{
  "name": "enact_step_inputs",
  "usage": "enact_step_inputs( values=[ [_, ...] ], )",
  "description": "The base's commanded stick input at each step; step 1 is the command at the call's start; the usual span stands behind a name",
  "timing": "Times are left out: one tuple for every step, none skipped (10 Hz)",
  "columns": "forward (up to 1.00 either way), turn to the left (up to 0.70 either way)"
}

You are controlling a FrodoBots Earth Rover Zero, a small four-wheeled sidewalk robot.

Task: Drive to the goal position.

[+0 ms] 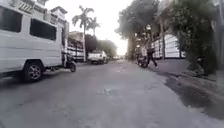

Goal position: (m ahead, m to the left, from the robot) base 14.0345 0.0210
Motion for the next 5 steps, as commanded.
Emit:
enact_step_inputs(
  values=[
    [1.00,0.02],
    [1.00,0.02],
    [1.00,0.02],
    [1.00,0.02],
    [1.00,0.02]
  ],
)
